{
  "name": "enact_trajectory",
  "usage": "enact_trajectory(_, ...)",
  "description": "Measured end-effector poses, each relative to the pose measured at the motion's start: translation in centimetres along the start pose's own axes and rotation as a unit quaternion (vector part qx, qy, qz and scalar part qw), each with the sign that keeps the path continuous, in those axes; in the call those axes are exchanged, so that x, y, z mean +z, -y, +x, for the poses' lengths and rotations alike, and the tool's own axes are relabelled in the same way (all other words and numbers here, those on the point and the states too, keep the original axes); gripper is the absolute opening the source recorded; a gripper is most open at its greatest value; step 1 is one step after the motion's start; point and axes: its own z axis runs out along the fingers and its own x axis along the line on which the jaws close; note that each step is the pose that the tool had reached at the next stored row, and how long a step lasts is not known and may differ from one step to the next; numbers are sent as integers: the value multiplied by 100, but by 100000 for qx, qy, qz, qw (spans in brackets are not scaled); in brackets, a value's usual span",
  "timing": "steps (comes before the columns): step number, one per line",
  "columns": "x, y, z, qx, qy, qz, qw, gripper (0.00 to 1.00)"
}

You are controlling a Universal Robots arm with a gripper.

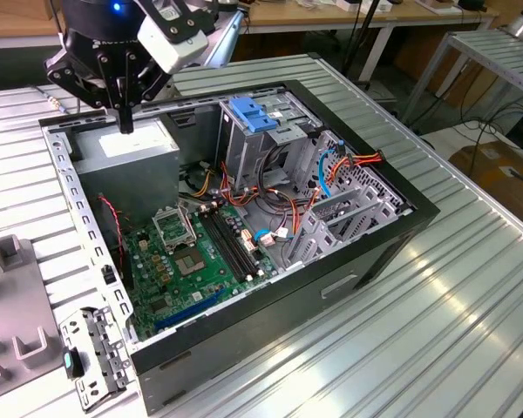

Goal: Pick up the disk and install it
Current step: 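Reach for the disk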

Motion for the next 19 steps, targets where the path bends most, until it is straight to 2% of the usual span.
enact_trajectory(19,6,12,155,9,-207,19,100000,11)
